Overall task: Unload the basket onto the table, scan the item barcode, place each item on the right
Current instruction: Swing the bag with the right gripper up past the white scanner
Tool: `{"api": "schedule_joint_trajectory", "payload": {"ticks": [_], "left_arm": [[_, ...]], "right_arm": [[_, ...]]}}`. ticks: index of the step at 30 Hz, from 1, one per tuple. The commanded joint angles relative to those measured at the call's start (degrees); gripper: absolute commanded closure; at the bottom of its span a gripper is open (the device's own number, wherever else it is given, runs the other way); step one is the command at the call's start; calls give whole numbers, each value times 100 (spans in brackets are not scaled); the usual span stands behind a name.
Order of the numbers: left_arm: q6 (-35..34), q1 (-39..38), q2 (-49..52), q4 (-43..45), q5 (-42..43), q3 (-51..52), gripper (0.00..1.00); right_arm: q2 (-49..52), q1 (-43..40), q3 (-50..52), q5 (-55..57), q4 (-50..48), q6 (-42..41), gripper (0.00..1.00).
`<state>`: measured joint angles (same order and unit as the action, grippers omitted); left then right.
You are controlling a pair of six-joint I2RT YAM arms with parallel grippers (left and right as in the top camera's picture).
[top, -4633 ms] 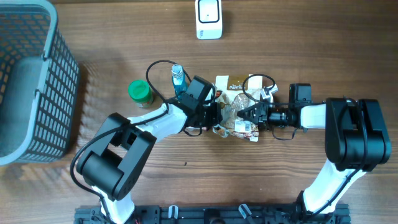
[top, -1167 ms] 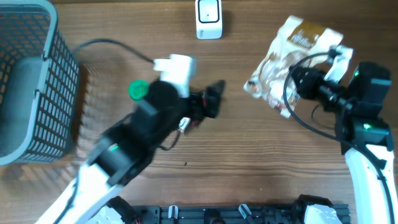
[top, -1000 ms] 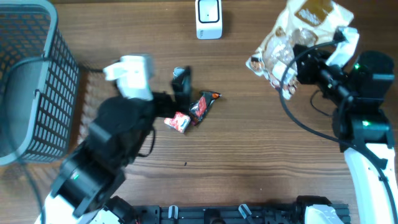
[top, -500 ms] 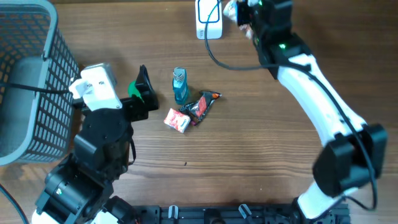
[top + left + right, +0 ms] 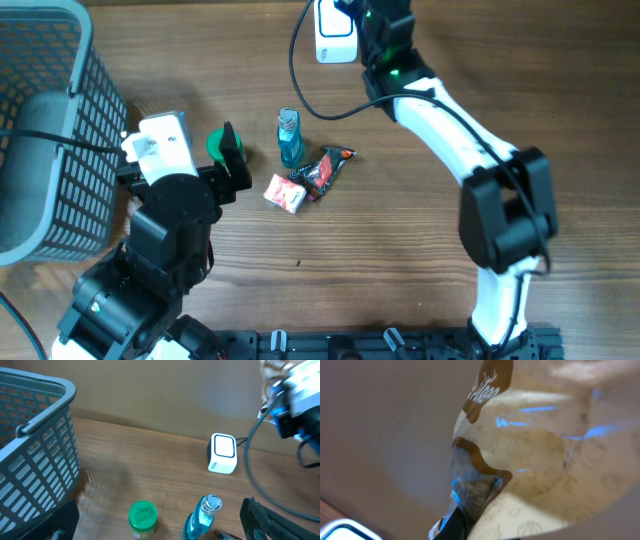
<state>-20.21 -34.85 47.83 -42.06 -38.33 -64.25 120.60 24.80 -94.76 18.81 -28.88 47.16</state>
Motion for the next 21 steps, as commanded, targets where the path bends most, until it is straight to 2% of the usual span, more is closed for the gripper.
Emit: {"api": "schedule_joint_trajectory", "payload": {"ticks": [1, 10, 15, 21], "left_arm": [[48, 26, 17, 11, -118, -59, 0], [48, 26, 17, 11, -118, -59, 0], [48, 26, 17, 11, -118, -59, 0], [48, 26, 17, 11, -118, -59, 0]], "right_arm": [[608, 48, -87, -369, -758, 1268, 95], [1534, 140, -103, -1709, -1952, 1266, 95], [1869, 122, -225, -1993, -1956, 1226, 95], [2337, 105, -876, -2096, -1659, 1213, 95]]}}
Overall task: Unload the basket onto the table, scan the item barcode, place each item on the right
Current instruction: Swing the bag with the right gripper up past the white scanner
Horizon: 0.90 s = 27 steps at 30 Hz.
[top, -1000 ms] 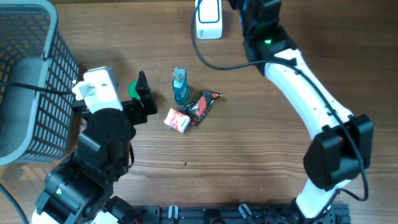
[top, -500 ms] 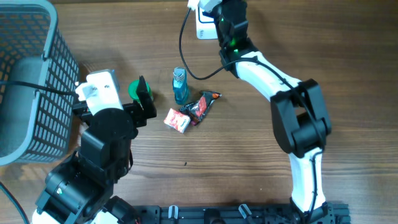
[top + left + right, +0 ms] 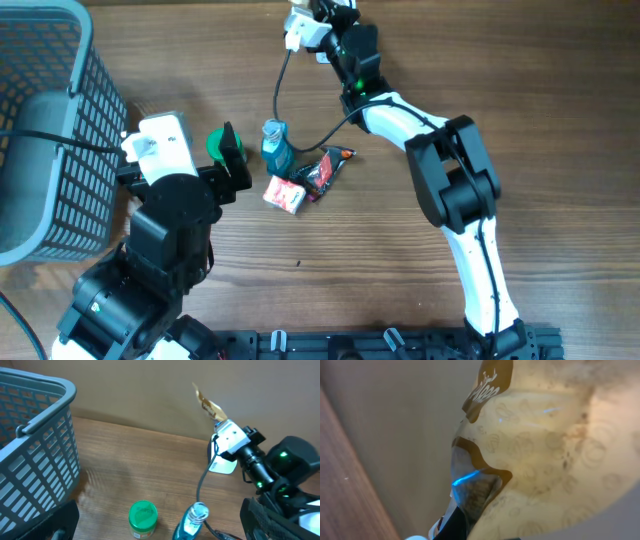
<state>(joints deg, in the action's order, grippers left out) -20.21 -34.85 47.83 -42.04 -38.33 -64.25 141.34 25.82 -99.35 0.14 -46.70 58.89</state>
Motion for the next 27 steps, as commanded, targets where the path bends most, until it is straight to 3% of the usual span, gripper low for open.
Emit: {"api": "schedule_joint_trajectory", "payload": {"ticks": [1, 5, 9, 22, 27], "left_arm": [[50, 26, 17, 9, -118, -61, 0], [50, 26, 17, 9, -118, -59, 0], [50, 26, 17, 11, -118, -59, 0], [48, 26, 17, 9, -118, -59, 0], [50, 26, 17, 9, -118, -59, 0]], "right_arm": [[293, -9, -520, -304, 184, 4, 95], [358, -31, -691, -520, 376, -68, 95], [372, -68, -691, -590, 638, 426, 95], [730, -81, -693, -807, 479, 1456, 95], [732, -63, -693, -787, 476, 1443, 95]]}}
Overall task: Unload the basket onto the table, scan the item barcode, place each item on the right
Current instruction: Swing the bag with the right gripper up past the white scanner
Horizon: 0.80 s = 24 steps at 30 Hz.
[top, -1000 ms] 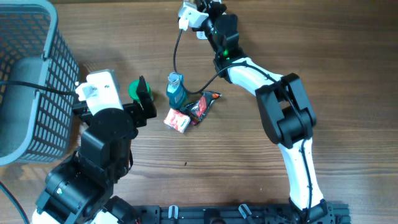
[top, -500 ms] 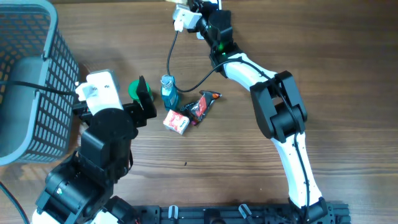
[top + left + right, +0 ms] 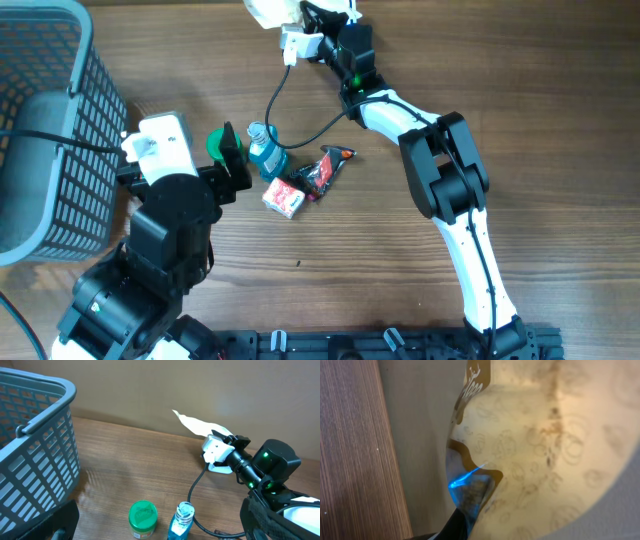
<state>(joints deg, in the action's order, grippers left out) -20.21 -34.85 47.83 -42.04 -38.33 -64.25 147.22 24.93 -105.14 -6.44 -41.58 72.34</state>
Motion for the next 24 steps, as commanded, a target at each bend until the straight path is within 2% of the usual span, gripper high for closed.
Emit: {"api": "schedule_joint_trajectory", "payload": {"ticks": [1, 11, 18, 24], "left_arm": [[48, 26, 17, 9, -118, -59, 0], [48, 26, 17, 9, -118, -59, 0], [48, 26, 17, 9, -118, -59, 0], [50, 26, 17, 9, -118, -59, 0]], "right_arm": [[144, 28, -114, -85, -37, 90, 95], [20, 28, -116, -11, -227, 151, 95], [4, 22, -114, -291, -142, 1440, 95], [-11, 11, -116, -361, -358, 1478, 95]]}}
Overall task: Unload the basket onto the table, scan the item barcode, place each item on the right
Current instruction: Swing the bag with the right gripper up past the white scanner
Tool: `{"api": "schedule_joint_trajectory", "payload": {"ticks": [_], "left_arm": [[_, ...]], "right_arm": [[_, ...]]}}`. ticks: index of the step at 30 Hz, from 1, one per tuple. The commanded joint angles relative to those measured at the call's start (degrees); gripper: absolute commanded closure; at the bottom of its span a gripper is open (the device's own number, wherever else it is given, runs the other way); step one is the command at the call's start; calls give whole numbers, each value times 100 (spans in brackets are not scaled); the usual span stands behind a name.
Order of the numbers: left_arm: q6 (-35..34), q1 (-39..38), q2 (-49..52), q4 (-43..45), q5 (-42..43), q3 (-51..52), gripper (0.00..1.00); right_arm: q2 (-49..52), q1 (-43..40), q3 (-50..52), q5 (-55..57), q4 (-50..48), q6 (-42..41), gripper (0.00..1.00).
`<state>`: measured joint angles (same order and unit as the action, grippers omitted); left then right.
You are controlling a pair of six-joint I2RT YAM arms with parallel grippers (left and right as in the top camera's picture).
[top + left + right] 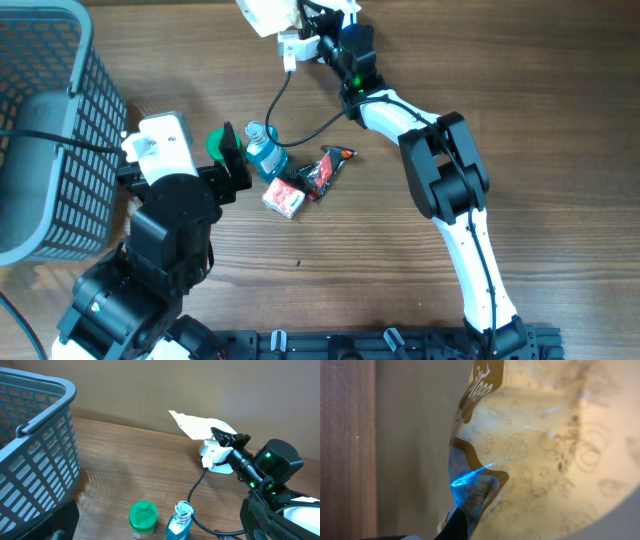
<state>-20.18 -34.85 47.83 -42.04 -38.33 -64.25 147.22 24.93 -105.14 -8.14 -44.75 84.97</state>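
My right gripper (318,22) is at the table's far edge, shut on a pale snack bag with brown print (264,14), which fills the right wrist view (545,450). A blue streak of light (470,477) lies across the bag near my dark finger (456,527). The white scanner (292,46) sits tilted just below the bag, also seen in the left wrist view (214,455), its black cable (290,120) trailing toward the bottle. My left gripper (160,529) is open and empty, short of the jar and bottle.
A green-lidded jar (215,144), a blue bottle (262,152), a red-and-white small box (285,195) and a black-and-red packet (326,168) lie mid-table. A grey mesh basket (95,110) stands at the left. The right arm (440,170) spans the table's right half.
The bag and my right gripper have turned a little further and shifted slightly left. The scanner has tipped a bit more. The blue light still falls on the bag. The left arm is unchanged.
At first my right gripper held the bag beside the scanner, which stood upright right of centre at the far edge. Later gripper, bag and scanner were further left, and the blue bottle had shifted left against the cable. Now the bag sits over the tilted scanner.
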Motion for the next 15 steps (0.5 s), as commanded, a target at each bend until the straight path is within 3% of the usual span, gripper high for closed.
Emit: {"api": "schedule_joint_trajectory", "payload": {"ticks": [1, 15], "left_arm": [[46, 26, 17, 9, -118, -59, 0], [46, 26, 17, 9, -118, -59, 0]], "right_arm": [[-11, 11, -116, -197, -35, 203, 95], [-68, -52, -116, -197, 46, -7, 95]]}}
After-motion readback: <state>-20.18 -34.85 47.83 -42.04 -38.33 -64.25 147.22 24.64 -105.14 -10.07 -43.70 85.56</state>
